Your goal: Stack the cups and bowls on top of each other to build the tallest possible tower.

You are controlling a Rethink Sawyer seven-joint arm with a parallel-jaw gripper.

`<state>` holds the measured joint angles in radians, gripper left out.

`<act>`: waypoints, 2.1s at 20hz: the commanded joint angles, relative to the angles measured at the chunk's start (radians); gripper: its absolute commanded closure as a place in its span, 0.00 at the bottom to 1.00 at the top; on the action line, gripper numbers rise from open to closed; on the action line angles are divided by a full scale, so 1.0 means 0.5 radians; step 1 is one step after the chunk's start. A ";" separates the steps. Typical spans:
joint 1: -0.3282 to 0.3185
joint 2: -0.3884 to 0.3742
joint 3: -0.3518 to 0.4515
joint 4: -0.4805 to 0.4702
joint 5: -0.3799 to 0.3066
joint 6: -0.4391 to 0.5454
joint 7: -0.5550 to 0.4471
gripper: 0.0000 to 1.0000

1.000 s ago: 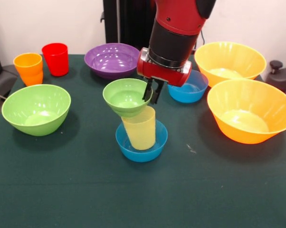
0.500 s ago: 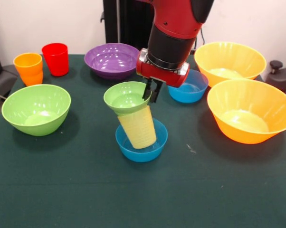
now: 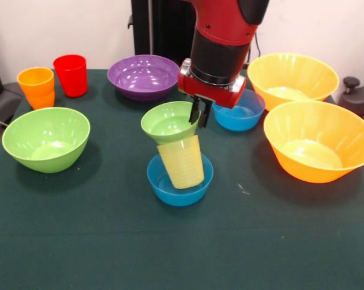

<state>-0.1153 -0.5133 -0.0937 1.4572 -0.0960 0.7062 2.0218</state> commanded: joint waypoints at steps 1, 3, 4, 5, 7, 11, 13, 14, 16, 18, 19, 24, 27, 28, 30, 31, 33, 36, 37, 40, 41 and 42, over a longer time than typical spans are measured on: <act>0.004 -0.095 0.181 0.068 0.135 0.134 0.189 1.00; 0.012 -0.112 0.175 0.092 0.145 0.111 0.187 1.00; 0.023 -0.125 0.173 0.119 0.153 0.076 0.195 1.00; 0.018 -0.132 0.182 0.130 0.155 0.027 0.187 1.00; 0.003 -0.147 0.207 0.159 0.169 -0.058 0.171 1.00; -0.018 -0.184 0.274 0.229 0.186 -0.340 0.183 1.00; -0.003 -0.185 0.263 0.224 0.192 -0.358 0.193 1.00; 0.002 -0.194 0.258 0.230 0.188 -0.365 0.191 1.00; 0.004 -0.190 0.283 0.245 0.197 -0.466 0.204 1.00; 0.007 -0.183 0.293 0.260 0.195 -0.572 0.226 1.00; 0.014 -0.182 0.288 0.262 0.195 -0.579 0.233 1.00; 0.063 -0.124 0.224 0.185 0.171 -0.528 0.219 1.00; 0.139 -0.082 0.108 0.089 0.124 -0.394 0.218 1.00; 0.174 -0.065 0.053 0.046 0.101 -0.331 0.222 1.00; 0.216 -0.041 -0.016 -0.003 0.086 -0.218 0.227 1.00; 0.228 -0.035 -0.036 -0.017 0.082 -0.180 0.222 1.00; 0.277 -0.009 -0.117 -0.088 0.064 -0.012 0.216 1.00; 0.278 -0.004 -0.136 -0.092 0.077 0.085 0.186 1.00; 0.265 -0.009 -0.124 -0.076 0.087 0.075 0.177 1.00; 0.220 -0.050 -0.081 0.034 0.105 0.004 0.135 1.00; 0.213 -0.067 -0.076 0.074 0.104 -0.028 0.134 1.00; 0.201 -0.083 -0.067 0.120 0.110 -0.064 0.139 1.00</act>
<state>0.0086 -0.5708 -0.1640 1.4653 -0.0217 0.6391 2.0218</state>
